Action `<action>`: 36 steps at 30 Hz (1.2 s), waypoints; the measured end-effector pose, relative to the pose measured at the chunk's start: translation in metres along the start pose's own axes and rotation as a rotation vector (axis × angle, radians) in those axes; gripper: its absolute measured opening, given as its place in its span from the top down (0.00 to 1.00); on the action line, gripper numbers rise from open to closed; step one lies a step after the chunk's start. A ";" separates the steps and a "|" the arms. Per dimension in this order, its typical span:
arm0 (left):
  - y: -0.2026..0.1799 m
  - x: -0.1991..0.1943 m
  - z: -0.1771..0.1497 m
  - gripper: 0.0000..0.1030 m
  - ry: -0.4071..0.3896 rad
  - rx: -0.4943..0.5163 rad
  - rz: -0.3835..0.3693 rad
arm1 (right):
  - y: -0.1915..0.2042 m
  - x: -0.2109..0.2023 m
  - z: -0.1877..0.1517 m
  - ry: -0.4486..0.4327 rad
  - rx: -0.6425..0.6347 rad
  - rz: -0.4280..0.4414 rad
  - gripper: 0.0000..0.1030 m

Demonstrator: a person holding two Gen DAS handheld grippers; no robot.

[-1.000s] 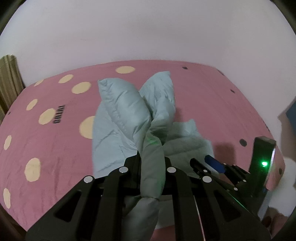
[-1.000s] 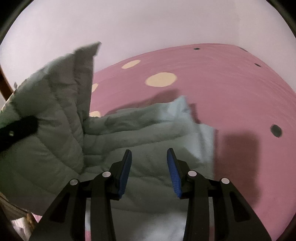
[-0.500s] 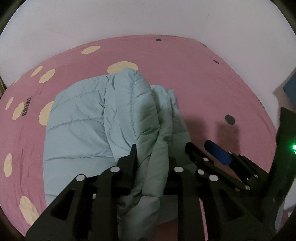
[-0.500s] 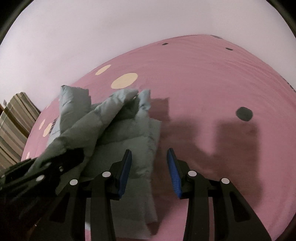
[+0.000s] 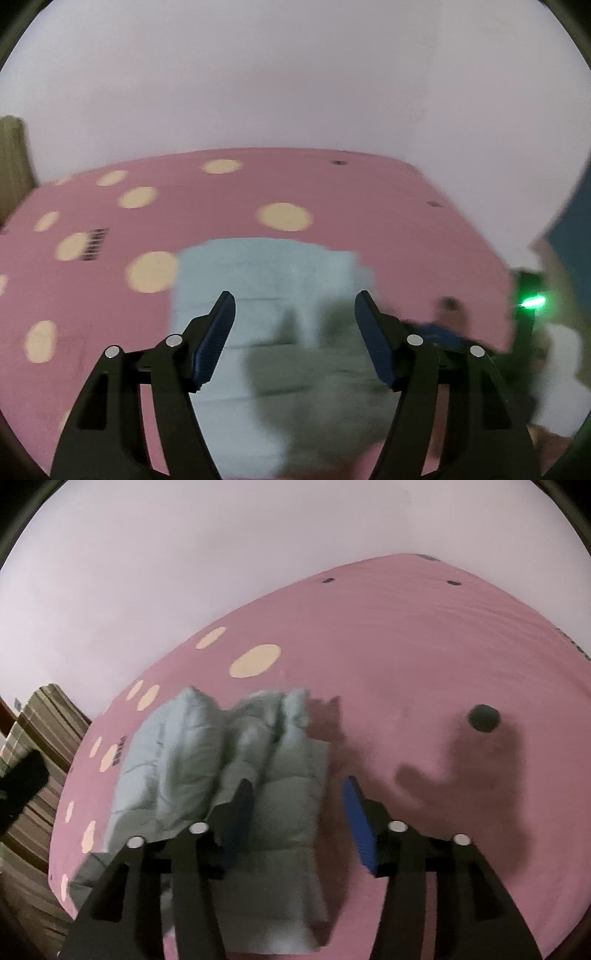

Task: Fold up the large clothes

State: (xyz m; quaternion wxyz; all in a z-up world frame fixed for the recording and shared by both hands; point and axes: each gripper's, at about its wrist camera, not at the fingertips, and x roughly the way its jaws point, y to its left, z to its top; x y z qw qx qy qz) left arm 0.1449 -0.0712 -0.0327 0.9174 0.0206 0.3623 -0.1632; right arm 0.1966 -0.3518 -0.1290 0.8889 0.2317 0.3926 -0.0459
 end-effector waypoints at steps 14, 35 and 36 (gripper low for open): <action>0.110 0.045 -0.039 0.35 0.093 -0.204 0.056 | 0.060 0.053 -0.010 0.153 -0.054 0.081 0.74; 0.059 0.127 -0.069 0.29 0.232 -0.119 -0.032 | 0.013 0.084 -0.018 0.157 -0.103 -0.035 0.84; 0.058 0.129 -0.071 0.28 0.234 -0.110 -0.028 | 0.011 0.087 -0.019 0.158 -0.100 -0.032 0.84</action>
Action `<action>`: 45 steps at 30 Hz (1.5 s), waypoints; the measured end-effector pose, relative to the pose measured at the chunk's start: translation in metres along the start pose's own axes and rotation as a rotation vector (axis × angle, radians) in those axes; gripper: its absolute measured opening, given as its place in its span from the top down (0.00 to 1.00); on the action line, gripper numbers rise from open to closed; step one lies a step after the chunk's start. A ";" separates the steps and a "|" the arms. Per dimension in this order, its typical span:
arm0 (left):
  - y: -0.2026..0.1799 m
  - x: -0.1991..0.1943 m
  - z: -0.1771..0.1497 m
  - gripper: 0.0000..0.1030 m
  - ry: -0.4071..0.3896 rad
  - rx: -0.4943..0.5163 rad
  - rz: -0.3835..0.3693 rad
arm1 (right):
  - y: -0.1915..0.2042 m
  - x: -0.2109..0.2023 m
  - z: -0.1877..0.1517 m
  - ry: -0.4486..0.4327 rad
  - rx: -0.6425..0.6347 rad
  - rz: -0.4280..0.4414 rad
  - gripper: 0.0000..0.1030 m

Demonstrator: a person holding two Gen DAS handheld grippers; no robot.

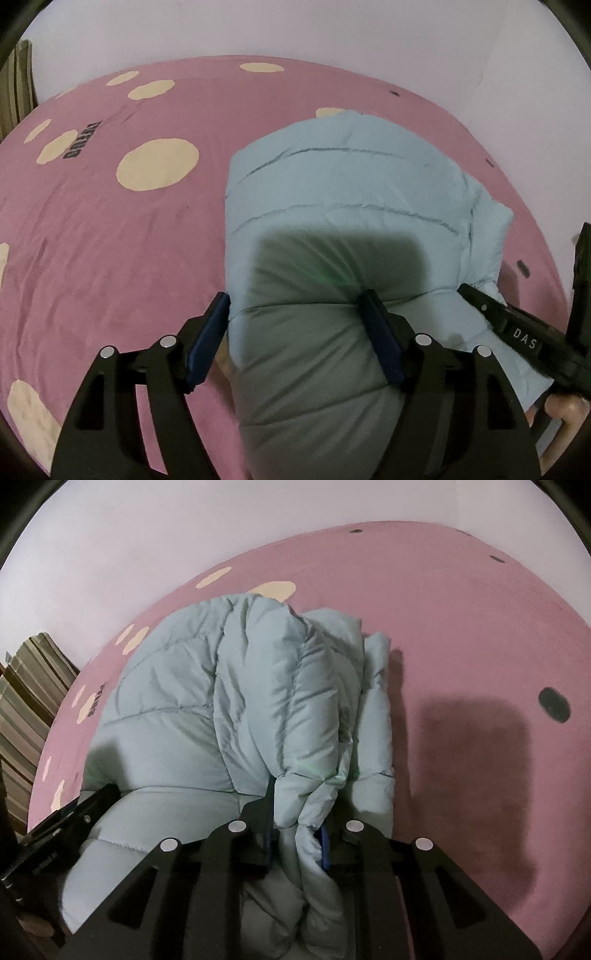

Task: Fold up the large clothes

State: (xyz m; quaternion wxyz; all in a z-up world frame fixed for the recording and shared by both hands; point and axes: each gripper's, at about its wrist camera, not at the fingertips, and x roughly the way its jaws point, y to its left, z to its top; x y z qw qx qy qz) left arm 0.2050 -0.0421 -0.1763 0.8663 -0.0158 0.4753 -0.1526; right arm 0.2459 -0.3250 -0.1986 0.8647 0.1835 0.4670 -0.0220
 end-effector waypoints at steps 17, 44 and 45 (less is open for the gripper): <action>0.001 0.010 -0.006 0.27 0.013 0.010 0.014 | 0.002 -0.006 -0.009 -0.026 -0.014 -0.014 0.79; -0.001 -0.013 -0.045 0.27 0.025 -0.005 -0.019 | 0.025 -0.031 -0.055 -0.033 -0.121 -0.034 0.75; -0.002 -0.019 -0.044 0.30 0.025 0.000 -0.021 | 0.027 -0.035 -0.054 -0.032 -0.126 -0.040 0.75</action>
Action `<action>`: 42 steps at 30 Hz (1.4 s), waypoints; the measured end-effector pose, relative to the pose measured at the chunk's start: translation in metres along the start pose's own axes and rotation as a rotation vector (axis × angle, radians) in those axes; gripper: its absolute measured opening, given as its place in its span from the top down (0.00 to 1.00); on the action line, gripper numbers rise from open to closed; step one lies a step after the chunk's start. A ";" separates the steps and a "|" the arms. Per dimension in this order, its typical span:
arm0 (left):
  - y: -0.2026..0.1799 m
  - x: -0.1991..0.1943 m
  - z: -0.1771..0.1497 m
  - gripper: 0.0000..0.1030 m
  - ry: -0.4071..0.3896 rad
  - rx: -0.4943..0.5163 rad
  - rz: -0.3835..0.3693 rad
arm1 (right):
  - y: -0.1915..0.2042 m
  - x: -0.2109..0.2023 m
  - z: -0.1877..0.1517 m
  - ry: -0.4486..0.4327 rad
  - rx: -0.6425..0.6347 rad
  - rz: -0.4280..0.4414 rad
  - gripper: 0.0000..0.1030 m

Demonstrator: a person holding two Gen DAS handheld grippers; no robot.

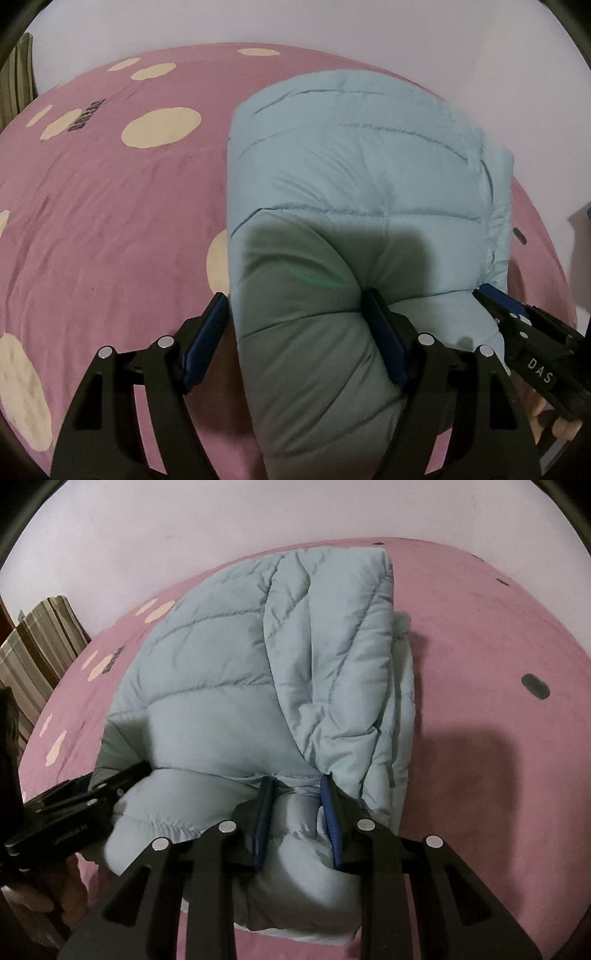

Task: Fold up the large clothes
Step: 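Roll the jacket bundle over with the right gripper while the left gripper pushes it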

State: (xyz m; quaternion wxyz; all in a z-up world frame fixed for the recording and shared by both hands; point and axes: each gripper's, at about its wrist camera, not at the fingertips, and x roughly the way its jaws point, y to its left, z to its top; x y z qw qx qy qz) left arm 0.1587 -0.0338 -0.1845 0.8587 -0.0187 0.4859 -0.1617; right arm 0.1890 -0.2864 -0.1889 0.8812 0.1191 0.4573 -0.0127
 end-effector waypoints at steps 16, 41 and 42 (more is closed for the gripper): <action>0.005 0.024 0.096 0.27 -0.074 -0.045 0.047 | -0.003 0.032 0.120 -0.118 0.038 -0.107 0.72; 0.009 0.077 0.076 0.13 -0.059 -0.035 0.121 | -0.005 0.083 0.089 -0.100 0.048 -0.143 0.67; 0.009 0.076 0.076 0.13 -0.058 -0.034 0.122 | -0.005 0.083 0.089 -0.100 0.047 -0.144 0.67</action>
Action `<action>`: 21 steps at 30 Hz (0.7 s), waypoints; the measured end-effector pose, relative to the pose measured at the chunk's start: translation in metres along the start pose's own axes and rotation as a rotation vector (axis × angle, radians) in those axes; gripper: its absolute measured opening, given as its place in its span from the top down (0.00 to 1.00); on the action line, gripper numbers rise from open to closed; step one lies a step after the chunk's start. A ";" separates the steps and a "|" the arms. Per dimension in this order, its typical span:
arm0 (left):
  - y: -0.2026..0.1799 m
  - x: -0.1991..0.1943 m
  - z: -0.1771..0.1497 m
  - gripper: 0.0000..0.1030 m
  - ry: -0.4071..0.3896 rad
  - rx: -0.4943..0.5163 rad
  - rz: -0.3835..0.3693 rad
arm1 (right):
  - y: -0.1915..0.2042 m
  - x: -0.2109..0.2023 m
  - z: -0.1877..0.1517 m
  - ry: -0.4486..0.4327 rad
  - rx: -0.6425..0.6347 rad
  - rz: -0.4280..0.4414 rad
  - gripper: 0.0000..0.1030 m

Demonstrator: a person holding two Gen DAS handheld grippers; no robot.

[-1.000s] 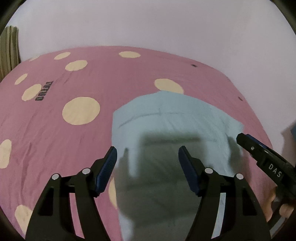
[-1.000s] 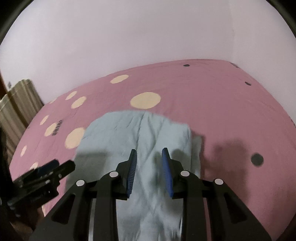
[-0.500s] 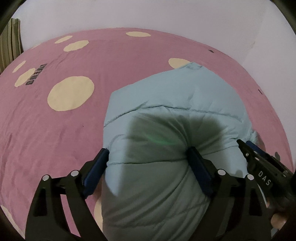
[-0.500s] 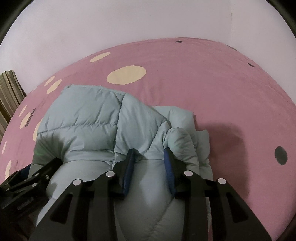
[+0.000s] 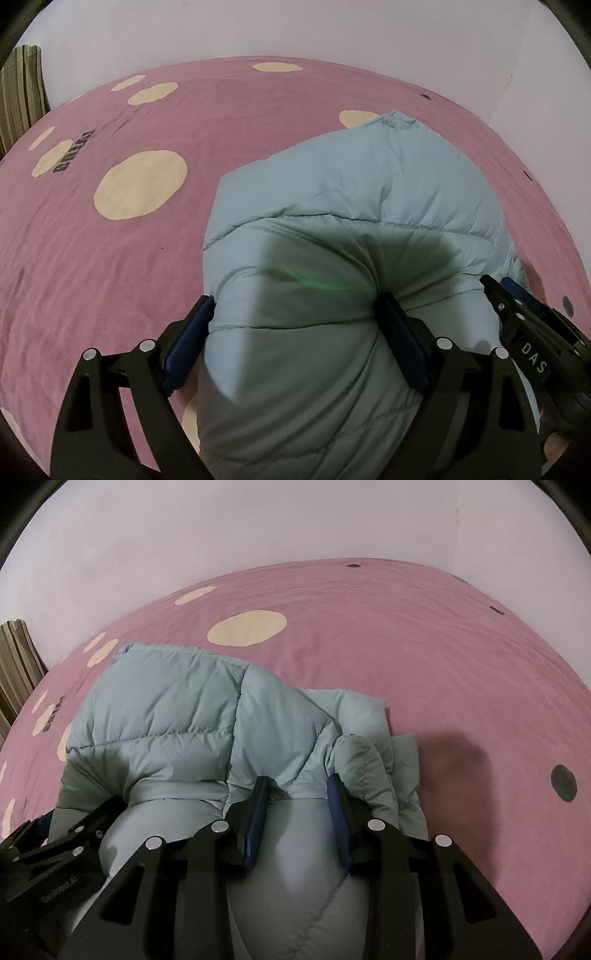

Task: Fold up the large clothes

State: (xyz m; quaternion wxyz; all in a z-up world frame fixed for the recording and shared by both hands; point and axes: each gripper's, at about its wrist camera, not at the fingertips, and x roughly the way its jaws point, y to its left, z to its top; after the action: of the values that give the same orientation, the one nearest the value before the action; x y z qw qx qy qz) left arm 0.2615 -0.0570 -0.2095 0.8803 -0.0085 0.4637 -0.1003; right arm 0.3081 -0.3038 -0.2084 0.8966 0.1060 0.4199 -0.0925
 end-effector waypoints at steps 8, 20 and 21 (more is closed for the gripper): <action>0.001 0.001 0.000 0.13 0.003 0.001 -0.002 | -0.001 -0.001 0.000 -0.001 0.000 -0.002 0.67; 0.000 0.002 0.000 0.13 0.005 0.000 -0.001 | 0.001 0.000 0.000 -0.001 -0.002 -0.003 0.67; 0.000 0.002 0.000 0.13 0.005 -0.002 -0.003 | 0.000 -0.001 0.000 -0.003 -0.001 -0.002 0.67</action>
State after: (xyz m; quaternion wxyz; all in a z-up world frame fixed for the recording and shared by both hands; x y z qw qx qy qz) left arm 0.2626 -0.0571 -0.2109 0.8788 -0.0099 0.4662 -0.1012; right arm 0.3075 -0.3036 -0.2081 0.8971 0.1051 0.4188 -0.0932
